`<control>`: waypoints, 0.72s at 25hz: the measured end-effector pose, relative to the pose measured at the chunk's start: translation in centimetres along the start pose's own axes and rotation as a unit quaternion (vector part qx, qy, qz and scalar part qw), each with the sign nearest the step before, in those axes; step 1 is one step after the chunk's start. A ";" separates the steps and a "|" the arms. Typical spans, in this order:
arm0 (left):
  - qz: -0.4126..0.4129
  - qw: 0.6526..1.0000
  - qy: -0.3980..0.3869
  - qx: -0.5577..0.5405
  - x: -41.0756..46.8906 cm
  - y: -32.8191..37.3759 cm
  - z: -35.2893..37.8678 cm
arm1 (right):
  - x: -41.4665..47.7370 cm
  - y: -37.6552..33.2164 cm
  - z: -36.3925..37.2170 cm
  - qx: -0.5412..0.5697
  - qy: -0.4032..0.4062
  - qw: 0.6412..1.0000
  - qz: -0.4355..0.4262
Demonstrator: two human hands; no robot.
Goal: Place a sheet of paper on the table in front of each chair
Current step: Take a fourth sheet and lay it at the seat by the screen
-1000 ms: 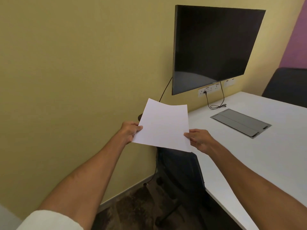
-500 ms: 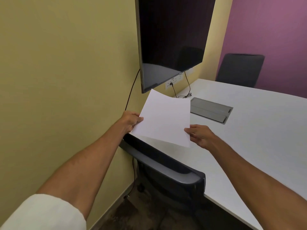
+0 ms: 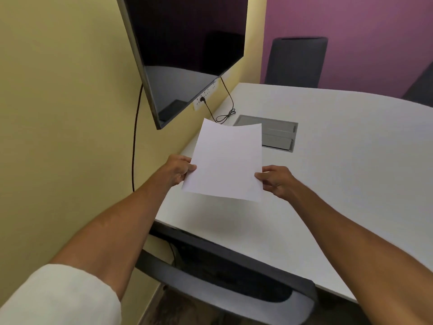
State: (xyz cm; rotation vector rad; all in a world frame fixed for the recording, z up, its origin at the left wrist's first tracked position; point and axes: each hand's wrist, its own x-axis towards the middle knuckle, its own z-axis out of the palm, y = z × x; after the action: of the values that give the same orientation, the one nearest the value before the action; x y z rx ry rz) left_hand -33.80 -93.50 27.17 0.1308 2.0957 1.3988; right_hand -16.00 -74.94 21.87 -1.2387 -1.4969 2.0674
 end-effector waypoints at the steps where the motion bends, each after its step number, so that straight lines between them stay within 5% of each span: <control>1: -0.002 1.000 0.000 0.000 0.2 -0.1 0.0 | -0.1 -0.1 -0.1 -0.007 -0.006 1.000 -0.001; 18: -0.053 0.976 -0.179 0.109 13.8 -3.8 3.5 | 5.5 6.0 0.3 -0.036 0.106 0.992 0.067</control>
State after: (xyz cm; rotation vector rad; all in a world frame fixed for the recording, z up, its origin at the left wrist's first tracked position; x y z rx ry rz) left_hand -42.12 -86.84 17.02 0.3280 1.9143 0.9953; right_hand -18.08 -73.86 14.07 -1.5707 -1.4373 1.9045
